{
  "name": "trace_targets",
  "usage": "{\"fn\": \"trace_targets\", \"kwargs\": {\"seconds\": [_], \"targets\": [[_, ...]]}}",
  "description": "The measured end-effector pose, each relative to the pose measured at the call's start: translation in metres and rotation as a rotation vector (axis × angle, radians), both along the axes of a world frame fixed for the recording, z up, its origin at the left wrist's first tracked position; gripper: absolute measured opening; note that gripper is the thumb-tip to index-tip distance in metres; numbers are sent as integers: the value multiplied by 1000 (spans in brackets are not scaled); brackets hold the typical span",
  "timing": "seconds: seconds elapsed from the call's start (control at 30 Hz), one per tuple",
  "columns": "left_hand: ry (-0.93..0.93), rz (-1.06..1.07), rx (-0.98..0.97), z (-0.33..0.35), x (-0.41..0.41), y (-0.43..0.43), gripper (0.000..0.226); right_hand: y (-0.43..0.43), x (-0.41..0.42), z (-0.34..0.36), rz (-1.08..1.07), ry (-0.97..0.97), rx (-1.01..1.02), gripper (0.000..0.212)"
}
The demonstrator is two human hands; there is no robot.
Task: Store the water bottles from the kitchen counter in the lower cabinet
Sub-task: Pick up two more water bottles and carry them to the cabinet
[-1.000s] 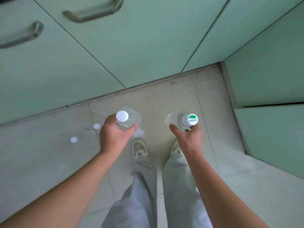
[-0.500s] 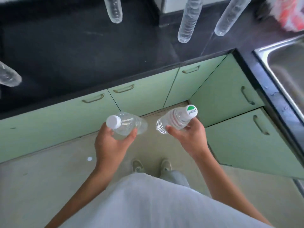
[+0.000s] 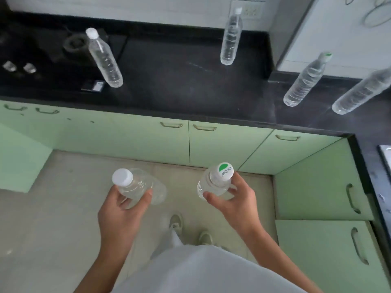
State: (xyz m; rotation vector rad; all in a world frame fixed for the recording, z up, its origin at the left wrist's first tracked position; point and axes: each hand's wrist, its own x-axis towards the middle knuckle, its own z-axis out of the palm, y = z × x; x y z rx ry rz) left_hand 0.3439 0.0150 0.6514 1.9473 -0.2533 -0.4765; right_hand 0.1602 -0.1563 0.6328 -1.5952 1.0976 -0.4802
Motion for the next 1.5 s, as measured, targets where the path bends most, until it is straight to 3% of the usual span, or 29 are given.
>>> {"fn": "trace_targets", "kwargs": {"seconds": [0.33, 0.5, 0.6, 0.77, 0.93, 1.3, 1.5], "targets": [[-4, 555, 80, 26, -29, 160, 34, 80, 96, 8, 725, 3, -32, 59], [-7, 806, 63, 27, -50, 251, 41, 157, 148, 19, 986, -24, -102, 71], [0, 939, 24, 25, -52, 305, 41, 213, 177, 24, 1109, -25, -119, 67], [2, 1023, 36, 22, -40, 390, 40, 302, 211, 27, 1159, -39, -88, 55], [-20, 968, 54, 22, -2, 455, 44, 366, 239, 22, 1122, -35, -48, 46], [-4, 907, 15, 11, 124, 502, 44, 396, 336, 10, 982, 72, -54, 47], [17, 978, 100, -1, 213, 531, 48, 433, 447, -13, 1064, 72, -72, 51]]}}
